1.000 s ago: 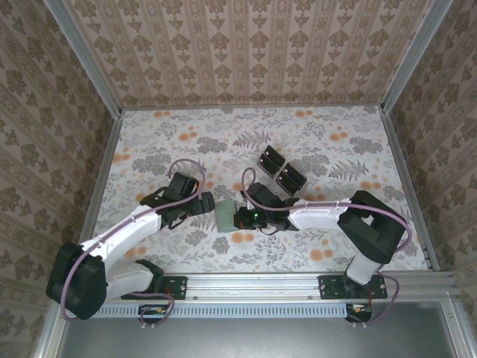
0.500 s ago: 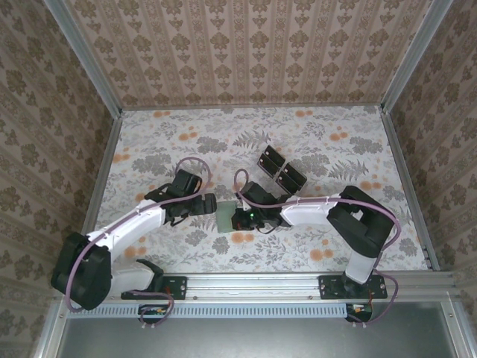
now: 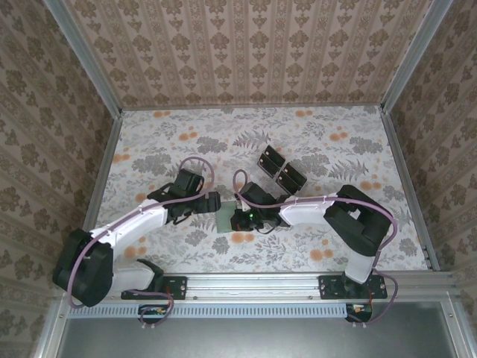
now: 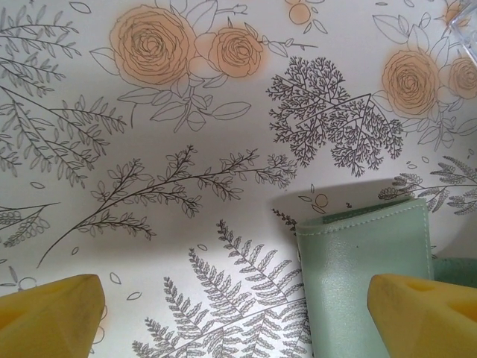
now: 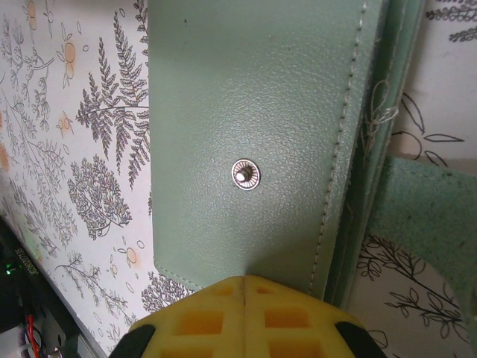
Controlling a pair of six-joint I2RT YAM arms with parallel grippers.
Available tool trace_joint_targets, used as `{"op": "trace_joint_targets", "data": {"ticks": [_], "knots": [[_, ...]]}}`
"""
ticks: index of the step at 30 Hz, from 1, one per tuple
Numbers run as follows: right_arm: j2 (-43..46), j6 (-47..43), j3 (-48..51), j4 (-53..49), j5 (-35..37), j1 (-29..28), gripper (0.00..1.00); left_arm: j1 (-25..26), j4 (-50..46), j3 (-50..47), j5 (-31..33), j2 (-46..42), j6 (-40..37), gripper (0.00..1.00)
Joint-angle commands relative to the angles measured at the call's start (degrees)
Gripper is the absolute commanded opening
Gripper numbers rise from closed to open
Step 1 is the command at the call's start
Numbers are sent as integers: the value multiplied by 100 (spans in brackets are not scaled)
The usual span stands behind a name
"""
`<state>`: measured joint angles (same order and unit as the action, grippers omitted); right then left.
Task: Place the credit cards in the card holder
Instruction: Close the button on the card holder.
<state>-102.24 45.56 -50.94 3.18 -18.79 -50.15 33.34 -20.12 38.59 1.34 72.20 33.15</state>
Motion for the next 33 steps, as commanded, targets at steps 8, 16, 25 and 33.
{"op": "trace_joint_targets", "data": {"ticks": [8, 16, 25, 33], "knots": [[-183, 57, -76, -70, -60, 0, 0, 41, 468, -21, -241, 505, -162, 100], [-179, 110, -52, -36, -43, 3, 0, 41, 518, -19, -258, 741, -203, 100], [-176, 146, -43, -2, -46, 4, 0, 50, 621, -64, -156, 950, -248, 100], [-174, 163, -56, -17, -75, -2, 0, 50, 677, -88, 45, 1223, -200, 100]]}}
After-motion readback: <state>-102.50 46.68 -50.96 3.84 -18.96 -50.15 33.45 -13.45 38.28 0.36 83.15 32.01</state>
